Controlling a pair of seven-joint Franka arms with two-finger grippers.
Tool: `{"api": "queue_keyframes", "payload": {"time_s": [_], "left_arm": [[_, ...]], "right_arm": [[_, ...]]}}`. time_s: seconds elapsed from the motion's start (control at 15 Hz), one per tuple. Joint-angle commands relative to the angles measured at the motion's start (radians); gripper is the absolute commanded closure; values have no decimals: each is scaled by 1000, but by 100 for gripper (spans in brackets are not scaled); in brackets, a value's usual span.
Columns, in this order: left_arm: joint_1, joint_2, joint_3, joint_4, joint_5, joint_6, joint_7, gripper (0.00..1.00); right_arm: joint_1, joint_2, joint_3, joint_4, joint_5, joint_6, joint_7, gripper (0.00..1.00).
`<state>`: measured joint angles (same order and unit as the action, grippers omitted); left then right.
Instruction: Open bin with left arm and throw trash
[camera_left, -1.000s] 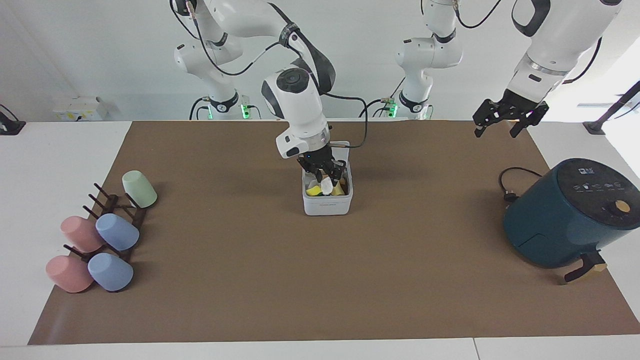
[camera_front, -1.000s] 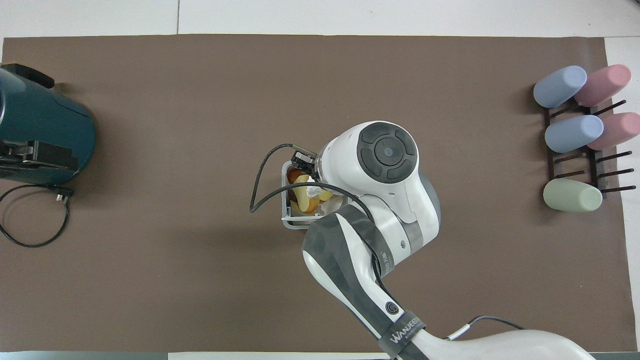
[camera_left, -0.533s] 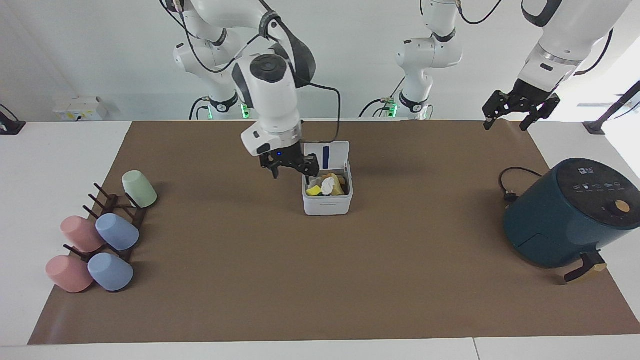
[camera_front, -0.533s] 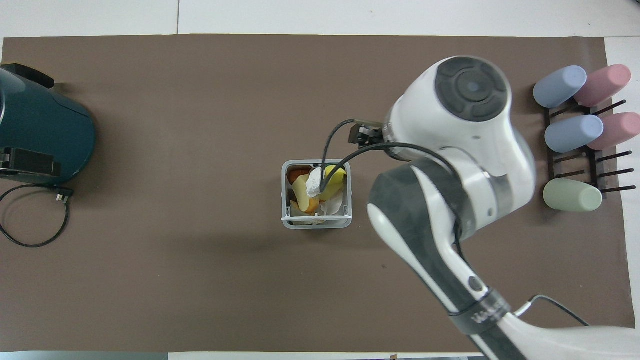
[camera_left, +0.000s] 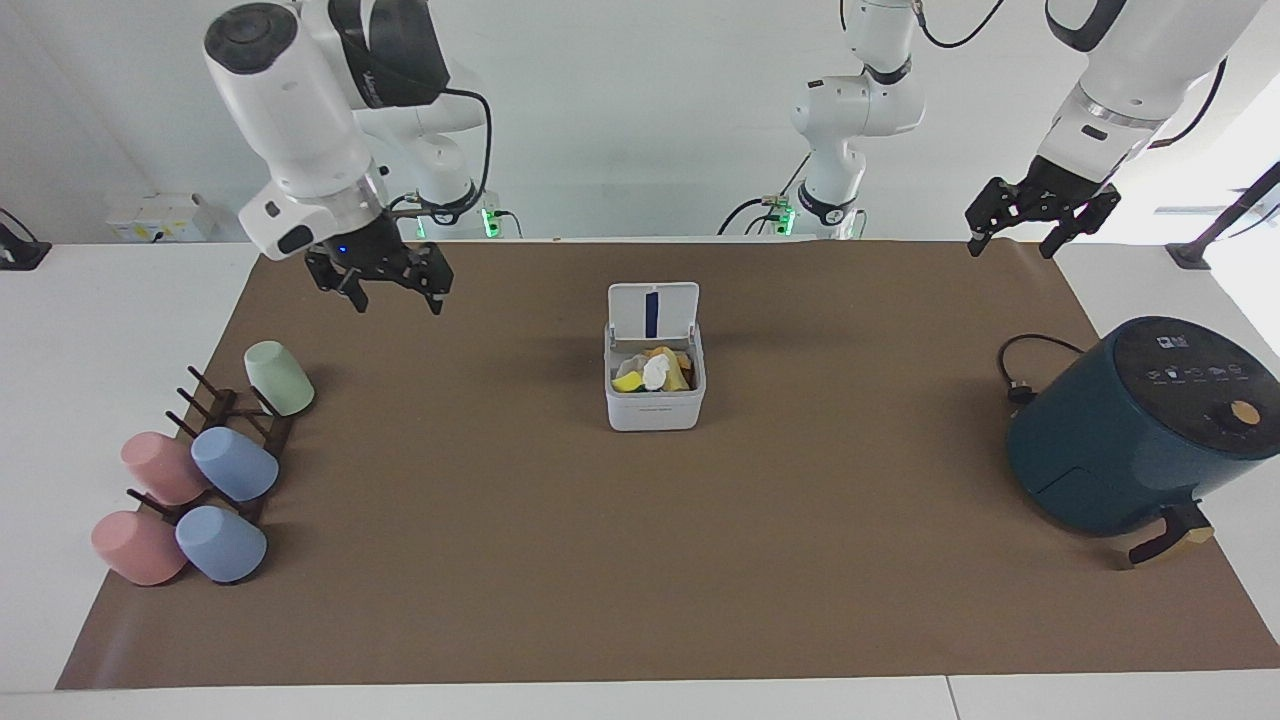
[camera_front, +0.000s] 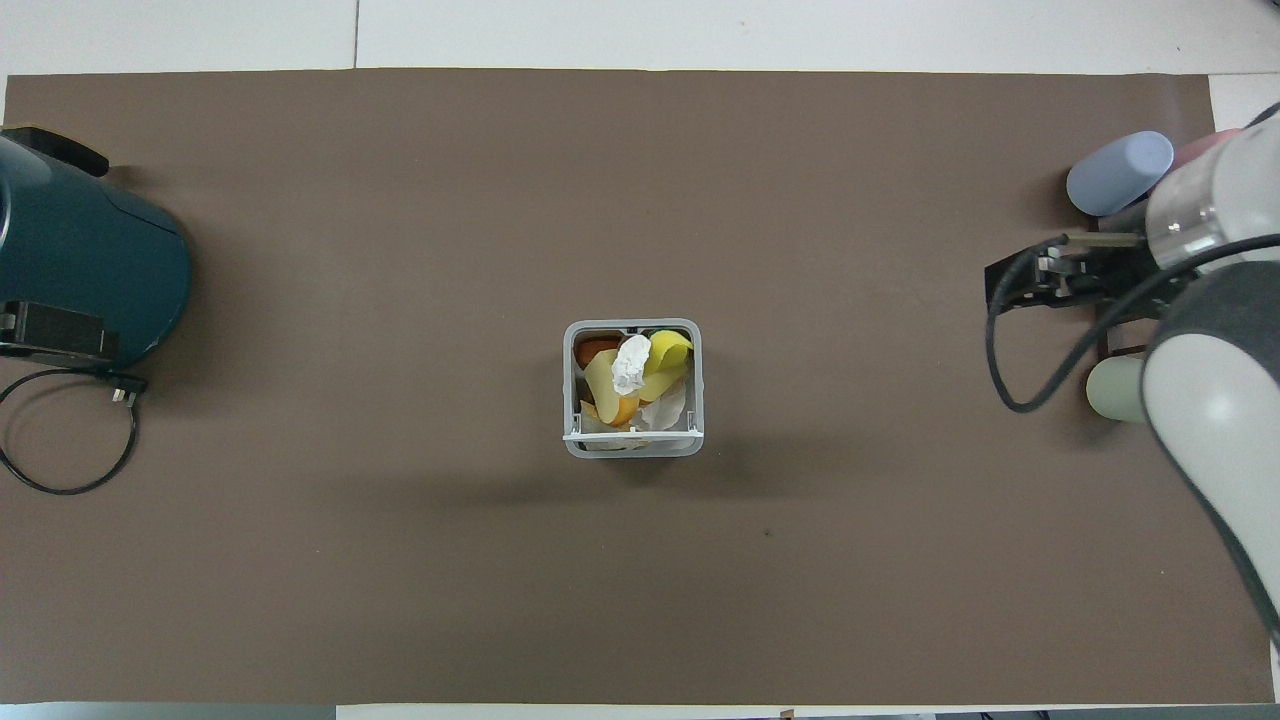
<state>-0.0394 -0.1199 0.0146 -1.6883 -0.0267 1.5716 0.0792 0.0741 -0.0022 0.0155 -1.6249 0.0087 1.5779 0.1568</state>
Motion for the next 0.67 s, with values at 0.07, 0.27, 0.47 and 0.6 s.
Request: {"api": "queue_keyframes", "payload": {"time_s": [0.07, 0.27, 0.47, 0.6], "left_arm": [[10, -14, -5, -7, 19, -22, 16, 0], [10, -15, -5, -8, 19, -24, 16, 0], [10, -17, -5, -8, 19, -22, 14, 0], [10, -17, -4, 5, 19, -28, 13, 0]], "right_arm": [[-31, -2, -6, 26, -52, -107, -57, 0], [-53, 13, -17, 42, -52, -56, -62, 0], [-42, 25, -41, 48, -53, -42, -89, 0], [-40, 19, -42, 34, -52, -38, -108, 0]]}}
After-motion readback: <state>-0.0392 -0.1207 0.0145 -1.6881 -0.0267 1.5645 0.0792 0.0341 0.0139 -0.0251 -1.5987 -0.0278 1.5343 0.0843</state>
